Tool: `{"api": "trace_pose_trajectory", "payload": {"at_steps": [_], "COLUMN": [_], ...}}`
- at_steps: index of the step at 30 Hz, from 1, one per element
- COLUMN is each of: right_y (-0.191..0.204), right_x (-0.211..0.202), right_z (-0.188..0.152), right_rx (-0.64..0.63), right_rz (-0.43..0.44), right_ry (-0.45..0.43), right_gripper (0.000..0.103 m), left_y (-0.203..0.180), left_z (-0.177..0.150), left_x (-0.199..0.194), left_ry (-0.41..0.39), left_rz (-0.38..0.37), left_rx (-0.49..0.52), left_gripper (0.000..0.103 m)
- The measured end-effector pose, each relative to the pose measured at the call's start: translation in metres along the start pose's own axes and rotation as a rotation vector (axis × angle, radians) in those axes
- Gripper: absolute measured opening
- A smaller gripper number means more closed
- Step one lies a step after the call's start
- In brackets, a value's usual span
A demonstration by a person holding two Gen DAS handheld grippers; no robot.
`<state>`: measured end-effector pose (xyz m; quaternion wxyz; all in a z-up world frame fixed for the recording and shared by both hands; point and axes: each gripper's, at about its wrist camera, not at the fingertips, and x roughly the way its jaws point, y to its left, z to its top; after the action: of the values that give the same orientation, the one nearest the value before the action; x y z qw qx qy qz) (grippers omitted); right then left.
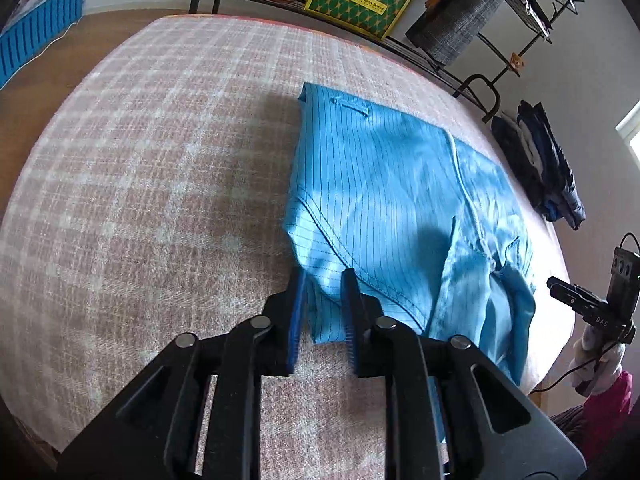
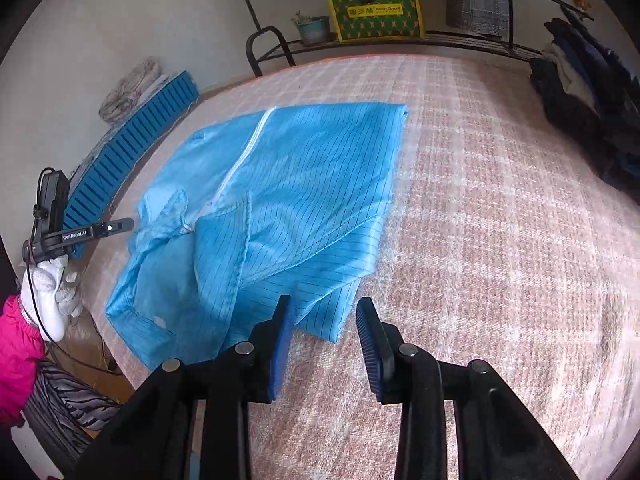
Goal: Fold large clothes
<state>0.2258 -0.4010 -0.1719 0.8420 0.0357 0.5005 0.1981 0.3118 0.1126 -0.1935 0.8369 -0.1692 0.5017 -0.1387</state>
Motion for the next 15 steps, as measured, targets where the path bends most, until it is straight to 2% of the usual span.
{"api": "trace_pose_trajectory", "payload": {"at_steps": [1,2,3,4,6,9,15], "right_y": [-0.006,-0.010,-0.016,-0.023,-0.035,-0.055,-0.078], "right_x": [-0.010,-0.019,-0.025,-0.028,-0.026,-0.013,0.022], "right_z": [0.000,0.000,0.000,0.001,0.006,0.012,0.021], "right_rx": [0.028,0.056,0.082,0.104,0.139,0.202,0.324], "right_rz": [0.011,0.026,0.039,0.051,0.078,0.124,0.242], "right_ry": [-0.051,-0.107,-0.158,-0.193,-0.210,-0.180,-0.093], "right_gripper": [0.053,0.068,0.078,0.079,0.079,0.079,0.072], "left_y": [0.003,0.007,0.013,0.019,0.037,0.058,0.081], "left_z": [0.004,0.008,0.014,0.020,0.028,0.034,0.039], "left_x": [-0.006,-0.011,-0.013,-0.012,-0.002,0.016,0.048], "left_ry": [-0.024,-0.051,-0.066,-0.059,-0.014,0.028,0.100], "left_rz": [-0.009,-0.022,-0.040,-0.072,-0.178,-0.267,-0.349], "left_rx": [-0.021,-0.045,-0.077,-0.121,-0.228,-0.362,-0.460], "left_gripper": [0.056,0.069,0.069,0.069,0.069,0.069,0.069]}}
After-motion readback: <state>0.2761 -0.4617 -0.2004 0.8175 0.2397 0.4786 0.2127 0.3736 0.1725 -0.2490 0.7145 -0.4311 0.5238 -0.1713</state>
